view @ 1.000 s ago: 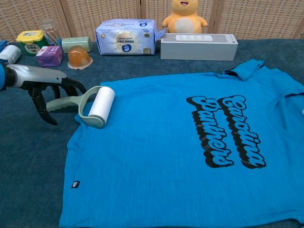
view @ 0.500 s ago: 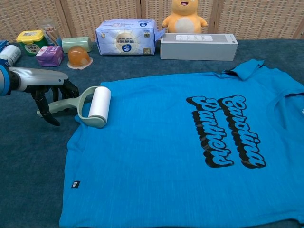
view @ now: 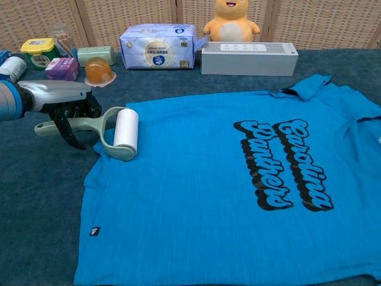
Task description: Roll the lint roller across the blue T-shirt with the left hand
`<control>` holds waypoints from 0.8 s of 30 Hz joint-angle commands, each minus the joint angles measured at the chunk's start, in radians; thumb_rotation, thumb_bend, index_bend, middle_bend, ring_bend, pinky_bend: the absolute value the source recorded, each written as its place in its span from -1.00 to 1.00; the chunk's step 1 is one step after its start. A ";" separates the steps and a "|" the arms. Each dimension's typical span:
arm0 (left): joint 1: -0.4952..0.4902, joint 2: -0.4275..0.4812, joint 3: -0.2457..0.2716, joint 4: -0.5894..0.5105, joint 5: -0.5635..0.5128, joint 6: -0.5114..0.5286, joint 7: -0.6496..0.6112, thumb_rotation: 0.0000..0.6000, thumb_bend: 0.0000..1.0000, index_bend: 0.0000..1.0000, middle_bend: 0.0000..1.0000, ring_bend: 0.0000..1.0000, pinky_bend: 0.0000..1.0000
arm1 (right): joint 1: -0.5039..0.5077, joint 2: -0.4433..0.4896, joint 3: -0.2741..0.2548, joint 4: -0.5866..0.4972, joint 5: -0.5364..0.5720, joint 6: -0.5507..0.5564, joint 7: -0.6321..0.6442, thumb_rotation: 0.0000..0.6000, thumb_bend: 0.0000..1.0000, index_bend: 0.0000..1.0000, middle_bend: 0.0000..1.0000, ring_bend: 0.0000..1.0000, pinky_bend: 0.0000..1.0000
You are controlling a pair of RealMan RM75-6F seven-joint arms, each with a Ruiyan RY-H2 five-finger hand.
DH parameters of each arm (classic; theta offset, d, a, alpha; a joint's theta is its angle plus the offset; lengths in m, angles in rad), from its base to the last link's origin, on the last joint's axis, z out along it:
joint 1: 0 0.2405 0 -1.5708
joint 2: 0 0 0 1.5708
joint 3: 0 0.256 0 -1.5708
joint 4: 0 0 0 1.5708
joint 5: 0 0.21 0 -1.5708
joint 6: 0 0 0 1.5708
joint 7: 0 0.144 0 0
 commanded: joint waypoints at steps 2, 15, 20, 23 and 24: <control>0.022 -0.042 -0.007 0.050 0.062 0.059 -0.020 1.00 -0.75 0.24 0.39 0.20 0.13 | 0.000 0.000 -0.001 0.000 -0.001 0.000 0.000 1.00 -1.00 -0.87 -1.00 -1.00 -1.00; 0.032 -0.076 -0.026 0.103 0.130 0.080 -0.067 1.00 -0.29 0.55 0.57 0.40 0.41 | 0.000 0.002 -0.004 -0.006 -0.005 -0.003 0.006 1.00 -1.00 -0.87 -1.00 -1.00 -1.00; 0.037 -0.088 -0.024 0.110 0.132 0.080 -0.053 1.00 0.06 0.57 0.57 0.40 0.44 | 0.000 0.005 -0.006 -0.009 -0.008 -0.004 0.012 1.00 -1.00 -0.87 -1.00 -1.00 -1.00; 0.038 -0.094 -0.028 0.118 0.129 0.078 -0.047 1.00 0.11 0.59 0.57 0.40 0.44 | 0.000 0.007 -0.007 -0.011 -0.011 -0.004 0.016 1.00 -1.00 -0.87 -1.00 -1.00 -1.00; 0.039 -0.097 -0.028 0.122 0.130 0.081 -0.041 1.00 0.12 0.59 0.57 0.40 0.44 | 0.000 0.008 -0.007 -0.011 -0.011 -0.003 0.018 1.00 -1.00 -0.87 -1.00 -1.00 -1.00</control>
